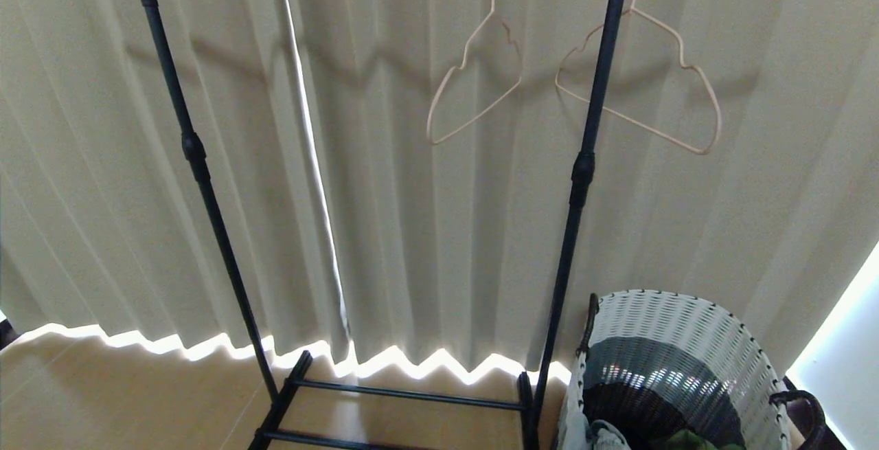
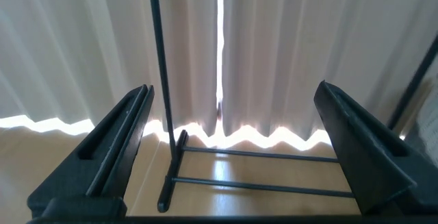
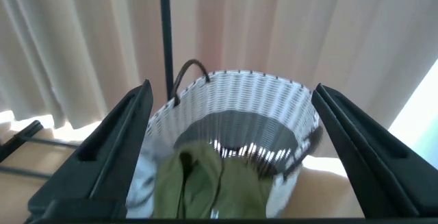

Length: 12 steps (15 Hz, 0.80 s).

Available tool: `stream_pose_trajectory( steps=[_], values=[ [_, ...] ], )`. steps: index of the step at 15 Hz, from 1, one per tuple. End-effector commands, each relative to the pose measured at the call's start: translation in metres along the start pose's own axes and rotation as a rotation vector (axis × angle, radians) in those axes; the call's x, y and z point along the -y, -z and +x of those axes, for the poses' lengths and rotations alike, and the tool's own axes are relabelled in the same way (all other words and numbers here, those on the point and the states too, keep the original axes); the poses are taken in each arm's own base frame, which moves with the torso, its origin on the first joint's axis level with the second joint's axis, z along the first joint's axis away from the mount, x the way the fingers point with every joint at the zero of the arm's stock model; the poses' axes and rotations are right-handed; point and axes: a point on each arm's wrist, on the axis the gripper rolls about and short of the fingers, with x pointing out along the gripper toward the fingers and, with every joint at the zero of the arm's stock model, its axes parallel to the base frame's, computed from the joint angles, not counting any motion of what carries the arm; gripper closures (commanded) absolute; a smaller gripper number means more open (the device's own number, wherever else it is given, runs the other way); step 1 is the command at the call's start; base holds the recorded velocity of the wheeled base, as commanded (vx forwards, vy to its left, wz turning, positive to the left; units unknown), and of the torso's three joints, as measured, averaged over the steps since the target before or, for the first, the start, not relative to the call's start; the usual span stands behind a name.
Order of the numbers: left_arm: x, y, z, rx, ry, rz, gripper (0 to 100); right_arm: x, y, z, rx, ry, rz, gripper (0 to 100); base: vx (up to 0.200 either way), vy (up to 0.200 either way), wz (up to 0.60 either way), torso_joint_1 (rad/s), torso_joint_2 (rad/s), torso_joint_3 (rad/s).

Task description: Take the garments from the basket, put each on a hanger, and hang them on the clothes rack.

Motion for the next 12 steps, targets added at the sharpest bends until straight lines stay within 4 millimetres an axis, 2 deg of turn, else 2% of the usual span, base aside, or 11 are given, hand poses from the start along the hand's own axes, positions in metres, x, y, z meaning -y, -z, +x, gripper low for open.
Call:
stream_pose_trajectory(
  steps=[1, 3, 5, 8, 10, 12],
  values=[
    [0.0, 0.0, 0.0, 0.001, 0.001, -0.002, 0, 0.001, -0.023, -0.006, 0.051, -0.009, -0.013, 0, 0.0, 0.0, 0.0, 0.0, 0.0, 0.0],
    [0.0, 0.0, 0.0, 0.001, -0.001, -0.005, 0, 0.003, -0.057, -0.006, -0.012, -0.067, -0.118, 0, 0.0, 0.0, 0.0, 0.0, 0.0, 0.0],
    [0.0, 0.0, 0.0, 0.001, 0.002, -0.003, 0, 0.003, -0.069, 0.007, -0.126, -0.115, -0.231, 0, 0.0, 0.0, 0.0, 0.0, 0.0, 0.0],
    [0.0, 0.0, 0.0, 0.001, 0.002, -0.003, 0, -0.001, -0.068, 0.05, -0.419, -0.142, -0.346, 0, 0.0, 0.0, 0.0, 0.0, 0.0, 0.0],
    [0.0, 0.0, 0.0, 0.001, 0.002, -0.003, 0, -0.001, -0.063, 0.069, -0.557, -0.137, -0.438, 0, 0.0, 0.0, 0.0, 0.0, 0.0, 0.0],
    [0.0, 0.0, 0.0, 0.001, 0.002, -0.003, 0, -0.003, -0.056, 0.086, -0.684, -0.155, -0.46, 0, 0.0, 0.0, 0.0, 0.0, 0.0, 0.0]
  ],
)
